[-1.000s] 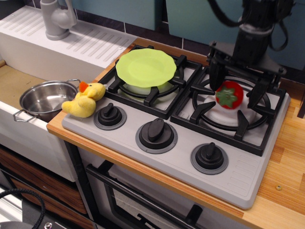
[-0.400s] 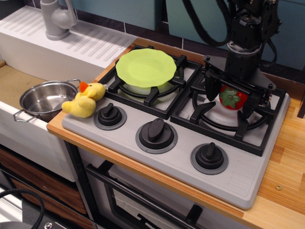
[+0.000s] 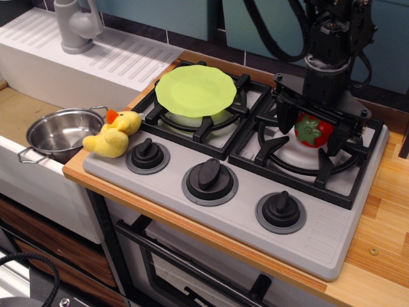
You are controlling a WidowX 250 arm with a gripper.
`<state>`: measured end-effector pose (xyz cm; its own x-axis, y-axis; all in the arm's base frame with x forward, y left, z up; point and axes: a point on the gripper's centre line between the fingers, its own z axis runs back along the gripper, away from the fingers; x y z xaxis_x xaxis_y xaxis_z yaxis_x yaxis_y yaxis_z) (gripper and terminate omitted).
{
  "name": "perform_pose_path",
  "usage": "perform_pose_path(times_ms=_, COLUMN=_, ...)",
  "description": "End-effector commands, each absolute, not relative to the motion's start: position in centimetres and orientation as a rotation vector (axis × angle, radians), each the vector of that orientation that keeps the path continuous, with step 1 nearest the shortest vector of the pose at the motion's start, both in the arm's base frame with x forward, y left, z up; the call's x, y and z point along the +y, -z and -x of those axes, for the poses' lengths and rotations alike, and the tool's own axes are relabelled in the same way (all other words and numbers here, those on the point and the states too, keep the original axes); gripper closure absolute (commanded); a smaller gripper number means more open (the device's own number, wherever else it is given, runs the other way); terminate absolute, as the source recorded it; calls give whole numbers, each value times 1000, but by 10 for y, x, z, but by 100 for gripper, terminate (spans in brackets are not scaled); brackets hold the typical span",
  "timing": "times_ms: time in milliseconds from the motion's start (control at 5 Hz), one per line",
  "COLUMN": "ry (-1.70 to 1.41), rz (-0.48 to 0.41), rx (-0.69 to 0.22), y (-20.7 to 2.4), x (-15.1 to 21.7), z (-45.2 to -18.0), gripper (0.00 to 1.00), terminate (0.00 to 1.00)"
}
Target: Put strawberry on plate and stuffedduck in pot or pan in sink
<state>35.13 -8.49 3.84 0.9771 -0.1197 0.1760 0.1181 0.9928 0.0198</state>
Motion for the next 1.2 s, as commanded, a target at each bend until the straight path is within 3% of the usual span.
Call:
perform_pose_path(times_ms=0, ry=137, rz=14, rx=-273, y=-57, x=-90, z=-360, gripper=0, terminate=0)
perform_pose_path(times_ms=200, ry=132, rz=16, rx=-271, y=-54, x=-90, z=-362, gripper=100, terminate=0)
perform_pose_path(times_ms=600, ry=138, rz=20, rx=-256, y=-59, x=-87, z=-360, gripper=100, terminate=0)
perform_pose_path(times_ms=1000, ry=118, rz=1, rx=-183, y=-91, x=-91, z=-347, gripper=100, terminate=0)
